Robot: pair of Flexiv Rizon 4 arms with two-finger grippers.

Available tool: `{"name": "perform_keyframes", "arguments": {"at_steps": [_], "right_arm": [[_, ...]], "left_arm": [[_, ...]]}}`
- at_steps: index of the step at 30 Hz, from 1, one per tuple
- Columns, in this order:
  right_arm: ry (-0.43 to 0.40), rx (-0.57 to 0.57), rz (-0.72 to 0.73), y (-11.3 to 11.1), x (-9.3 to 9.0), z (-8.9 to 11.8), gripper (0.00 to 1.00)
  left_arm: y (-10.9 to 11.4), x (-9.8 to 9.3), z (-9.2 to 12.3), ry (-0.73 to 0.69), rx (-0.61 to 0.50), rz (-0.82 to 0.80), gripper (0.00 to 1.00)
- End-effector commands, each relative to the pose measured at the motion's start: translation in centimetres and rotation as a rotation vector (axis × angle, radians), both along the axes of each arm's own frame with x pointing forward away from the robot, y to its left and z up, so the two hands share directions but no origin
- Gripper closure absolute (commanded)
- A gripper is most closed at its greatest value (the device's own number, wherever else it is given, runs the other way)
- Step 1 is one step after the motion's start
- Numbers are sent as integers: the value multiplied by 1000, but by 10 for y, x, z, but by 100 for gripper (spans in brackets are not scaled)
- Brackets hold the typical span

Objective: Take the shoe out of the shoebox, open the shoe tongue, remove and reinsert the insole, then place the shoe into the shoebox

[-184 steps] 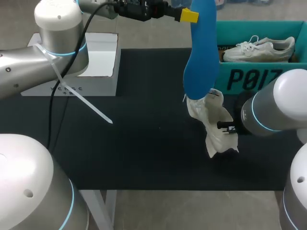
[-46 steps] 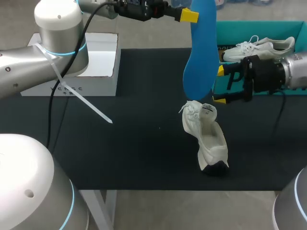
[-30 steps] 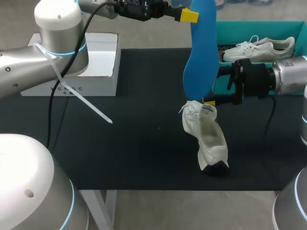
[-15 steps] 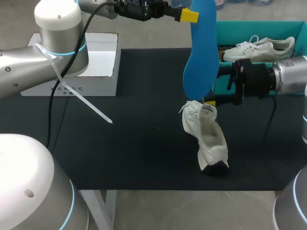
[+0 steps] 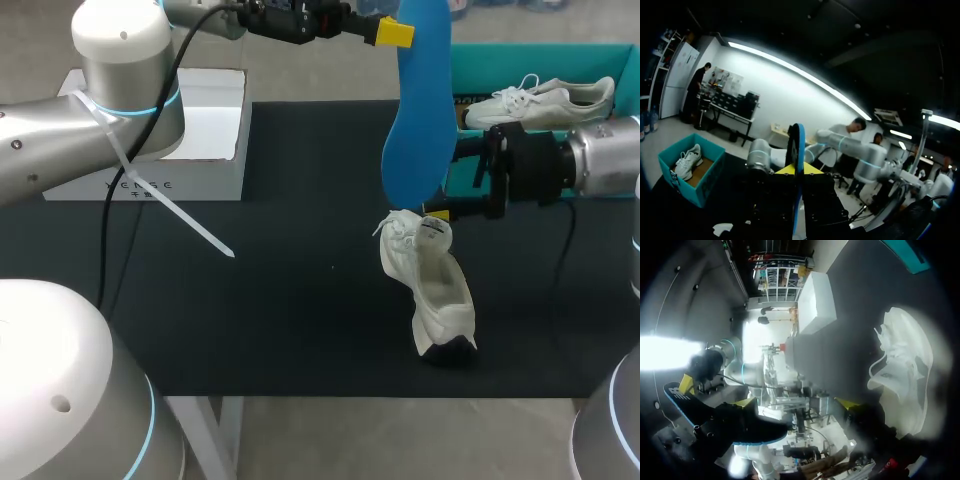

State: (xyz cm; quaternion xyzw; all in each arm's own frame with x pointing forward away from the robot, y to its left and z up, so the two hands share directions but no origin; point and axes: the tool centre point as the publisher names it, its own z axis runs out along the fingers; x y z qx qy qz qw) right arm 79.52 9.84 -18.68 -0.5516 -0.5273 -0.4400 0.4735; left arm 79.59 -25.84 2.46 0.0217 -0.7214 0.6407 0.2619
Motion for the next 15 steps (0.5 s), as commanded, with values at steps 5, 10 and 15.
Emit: {"name": "perform_keyframes", "arguments": {"at_steps": [5,10,15], "right_arm": [[1,0,-2,1,0,-1,0],[1,0,-2,1,0,-1,0],[1,0,-2,1,0,-1,0]], "left_arm": [[0,-40,8,-252,-72,24,100],[8,-67,5,-380,-89,23,100],[22,-84,-8,-473,-90,53,100]]}}
